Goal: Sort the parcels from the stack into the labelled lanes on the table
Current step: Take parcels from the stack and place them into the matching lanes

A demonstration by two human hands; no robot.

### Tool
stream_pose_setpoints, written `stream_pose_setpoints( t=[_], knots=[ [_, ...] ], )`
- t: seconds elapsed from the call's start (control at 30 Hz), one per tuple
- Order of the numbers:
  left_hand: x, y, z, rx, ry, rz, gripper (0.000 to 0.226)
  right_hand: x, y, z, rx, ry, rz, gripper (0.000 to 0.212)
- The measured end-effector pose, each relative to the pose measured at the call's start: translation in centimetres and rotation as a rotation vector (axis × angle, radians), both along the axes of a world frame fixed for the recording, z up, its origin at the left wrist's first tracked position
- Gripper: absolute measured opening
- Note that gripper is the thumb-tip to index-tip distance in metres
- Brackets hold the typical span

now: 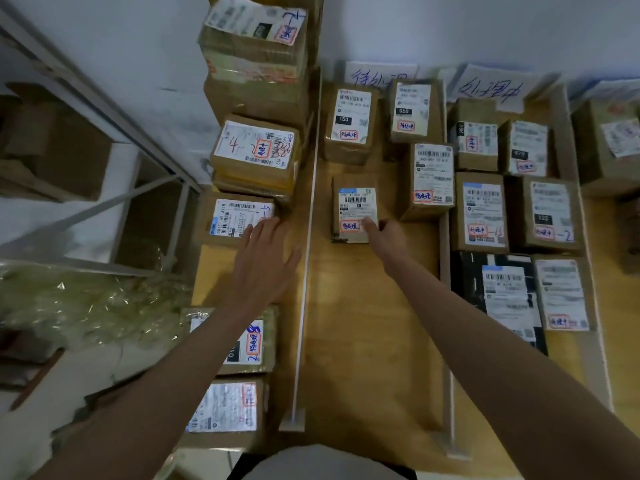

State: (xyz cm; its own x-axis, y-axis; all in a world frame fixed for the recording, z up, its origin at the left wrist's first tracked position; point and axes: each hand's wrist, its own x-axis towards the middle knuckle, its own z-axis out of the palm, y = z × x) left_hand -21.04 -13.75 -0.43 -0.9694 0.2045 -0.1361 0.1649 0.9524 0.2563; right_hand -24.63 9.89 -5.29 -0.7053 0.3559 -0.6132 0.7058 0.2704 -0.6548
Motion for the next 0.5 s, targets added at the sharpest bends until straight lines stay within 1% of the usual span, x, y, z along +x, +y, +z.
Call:
stream_pose_setpoints(
  t=[0.1, 0.17, 0.33, 0.47, 0.5],
  knots=[
    [0.2, -0.3, -0.4, -0.005, 0.007, 0.010, 0.049, -1.9, -0.2, -0.8, 0.001, 0.031, 0.018, 0.034],
    [0.4, -0.6, -0.5, -0.014, 0.007, 0.024, 0.048, -2.9, -0.5, -1.2, 0.012, 0.047, 0.029, 0.039],
    [1.0, -1.1, -0.2, -0.055, 0.013, 0.055, 0.057, -4.4, -1.3, -1.3, 0.016, 0.040, 0.005, 0.048],
    [1.4, -1.5, 0.4, -0.056, 0.014, 0.051, 0.057, -3.5, -1.6, -0.1, -0.017, 0.046, -0.023, 0.062],
    [1.5, -1.5, 0.5, -0.051, 0.018, 0.047, 0.056, -2.9, -1.6, 0.3, -0.002, 0.060, -0.017, 0.061]
  ],
)
